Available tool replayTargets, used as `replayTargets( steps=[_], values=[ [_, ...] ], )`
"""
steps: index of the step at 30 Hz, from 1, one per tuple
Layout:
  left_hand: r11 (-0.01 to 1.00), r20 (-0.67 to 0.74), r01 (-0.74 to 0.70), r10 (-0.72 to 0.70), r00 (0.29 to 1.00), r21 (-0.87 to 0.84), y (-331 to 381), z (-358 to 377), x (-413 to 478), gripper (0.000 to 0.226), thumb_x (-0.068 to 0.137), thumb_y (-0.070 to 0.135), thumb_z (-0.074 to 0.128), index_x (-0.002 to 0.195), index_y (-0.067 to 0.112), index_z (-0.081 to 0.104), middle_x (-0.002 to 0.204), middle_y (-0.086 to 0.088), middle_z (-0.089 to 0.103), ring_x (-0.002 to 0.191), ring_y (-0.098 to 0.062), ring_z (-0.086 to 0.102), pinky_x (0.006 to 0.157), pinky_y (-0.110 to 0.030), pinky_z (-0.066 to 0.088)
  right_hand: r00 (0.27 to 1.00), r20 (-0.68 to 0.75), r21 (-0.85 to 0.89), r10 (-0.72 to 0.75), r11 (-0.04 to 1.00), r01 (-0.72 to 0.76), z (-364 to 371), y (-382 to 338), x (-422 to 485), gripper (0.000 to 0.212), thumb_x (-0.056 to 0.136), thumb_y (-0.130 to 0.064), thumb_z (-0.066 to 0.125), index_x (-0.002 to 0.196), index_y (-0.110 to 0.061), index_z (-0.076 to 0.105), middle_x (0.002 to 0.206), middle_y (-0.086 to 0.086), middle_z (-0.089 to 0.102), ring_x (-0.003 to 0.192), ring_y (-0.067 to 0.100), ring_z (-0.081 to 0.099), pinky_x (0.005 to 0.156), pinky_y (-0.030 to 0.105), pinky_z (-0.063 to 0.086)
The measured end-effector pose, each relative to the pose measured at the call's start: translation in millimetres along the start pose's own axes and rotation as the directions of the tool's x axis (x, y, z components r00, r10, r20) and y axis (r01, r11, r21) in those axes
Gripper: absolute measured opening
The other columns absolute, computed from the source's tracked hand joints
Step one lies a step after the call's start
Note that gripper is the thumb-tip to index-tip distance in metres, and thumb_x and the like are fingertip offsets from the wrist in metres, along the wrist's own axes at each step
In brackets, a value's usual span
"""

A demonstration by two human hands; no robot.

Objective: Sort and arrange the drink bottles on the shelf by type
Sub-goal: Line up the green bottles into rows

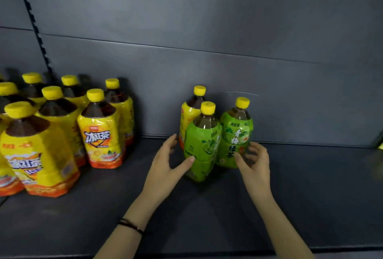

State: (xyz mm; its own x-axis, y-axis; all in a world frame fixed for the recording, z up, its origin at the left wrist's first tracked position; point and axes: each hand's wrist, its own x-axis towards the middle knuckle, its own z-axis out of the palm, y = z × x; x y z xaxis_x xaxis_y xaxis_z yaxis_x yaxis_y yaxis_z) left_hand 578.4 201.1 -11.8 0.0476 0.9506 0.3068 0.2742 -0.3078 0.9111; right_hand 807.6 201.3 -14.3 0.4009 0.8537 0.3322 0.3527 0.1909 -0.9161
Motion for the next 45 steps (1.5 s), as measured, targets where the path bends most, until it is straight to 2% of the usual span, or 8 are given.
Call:
replayTargets(
  steps=[6,11,15,21,25,32,40,45],
  values=[
    [0.972,0.026,0.054,-0.05,0.998,-0.227,8.8,47.7,23.8,0.094,0.056,0.047,0.087,0.13,0.05,0.029,0.128,0.02,0.051,0.115,0.006,0.051,0.096,-0.024,0.048,0.967,0.219,0.198,0.133,0.964,-0.177,-7.1,10.1,46.7,0.1,0.072,-0.038,0.076,0.149,-0.035,0.012,0.151,-0.006,0.025,0.138,0.012,0.027,0.103,0.03,0.036],
    [0.978,-0.124,-0.036,0.01,0.992,-0.204,3.3,66.0,24.7,0.093,0.053,0.036,0.091,0.121,0.056,0.031,0.126,0.021,0.05,0.115,0.007,0.051,0.09,-0.014,0.047,0.895,0.432,0.283,0.113,0.925,-0.253,-4.2,16.5,55.2,0.075,0.075,-0.036,0.069,0.136,-0.039,0.026,0.129,-0.01,0.051,0.11,-0.001,0.054,0.069,0.012,0.052],
    [0.942,0.076,0.101,-0.081,0.994,-0.321,-1.8,51.2,27.5,0.093,0.049,0.034,0.089,0.123,0.053,0.036,0.118,0.019,0.061,0.109,0.001,0.06,0.087,-0.026,0.054,0.893,0.438,0.305,0.108,0.916,-0.26,-4.0,21.3,56.7,0.076,0.072,-0.046,0.068,0.138,-0.034,0.033,0.13,-0.008,0.055,0.111,0.002,0.057,0.073,0.015,0.054],
    [0.896,0.264,0.195,-0.091,0.96,-0.4,9.2,31.0,12.3,0.091,0.047,0.028,0.083,0.119,0.054,0.033,0.12,0.014,0.058,0.1,0.008,0.062,0.073,-0.013,0.052,0.904,0.419,0.321,0.084,0.918,-0.234,-11.0,17.5,25.7,0.079,0.07,-0.049,0.075,0.138,-0.038,0.036,0.129,-0.011,0.057,0.116,0.005,0.058,0.087,0.026,0.054],
    [0.889,0.174,0.14,-0.069,0.982,-0.436,8.5,23.5,-25.1,0.099,0.045,0.046,0.091,0.126,0.047,0.034,0.116,0.017,0.064,0.112,-0.003,0.06,0.08,-0.019,0.052,0.892,0.446,0.363,0.076,0.896,-0.257,-19.6,6.6,-8.5,0.067,0.076,-0.037,0.067,0.135,-0.037,0.036,0.122,-0.015,0.058,0.1,-0.011,0.061,0.073,0.011,0.052],
    [0.873,-0.075,0.043,-0.09,0.993,-0.486,22.0,-6.2,-87.5,0.093,0.048,0.064,0.083,0.126,0.035,0.042,0.115,0.015,0.067,0.107,-0.009,0.065,0.077,-0.021,0.053,0.933,0.358,0.463,0.046,0.858,-0.22,12.0,-19.7,-73.8,0.071,0.058,-0.051,0.082,0.119,-0.038,0.048,0.099,-0.022,0.071,0.093,-0.003,0.067,0.068,0.016,0.054],
    [0.897,-0.24,-0.047,-0.067,0.969,-0.44,20.8,-116.6,-155.7,0.07,0.047,0.064,0.084,0.112,0.055,0.057,0.114,0.005,0.069,0.104,-0.017,0.067,0.077,-0.027,0.055,0.911,0.398,0.47,0.113,0.827,-0.308,84.2,-63.8,-161.2,0.038,0.074,-0.037,0.066,0.108,-0.045,0.053,0.096,-0.018,0.071,0.087,-0.001,0.068,0.063,0.019,0.055],
    [0.927,-0.332,-0.081,-0.048,0.942,-0.366,30.2,-213.6,-215.6,0.068,0.045,0.066,0.082,0.109,0.059,0.057,0.113,0.012,0.068,0.103,-0.011,0.067,0.076,-0.021,0.054,0.844,0.535,0.457,0.039,0.827,-0.328,145.1,-112.5,-228.5,0.047,0.07,-0.043,0.077,0.11,-0.044,0.052,0.095,-0.019,0.072,0.083,-0.006,0.068,0.06,0.016,0.054]
  ],
)
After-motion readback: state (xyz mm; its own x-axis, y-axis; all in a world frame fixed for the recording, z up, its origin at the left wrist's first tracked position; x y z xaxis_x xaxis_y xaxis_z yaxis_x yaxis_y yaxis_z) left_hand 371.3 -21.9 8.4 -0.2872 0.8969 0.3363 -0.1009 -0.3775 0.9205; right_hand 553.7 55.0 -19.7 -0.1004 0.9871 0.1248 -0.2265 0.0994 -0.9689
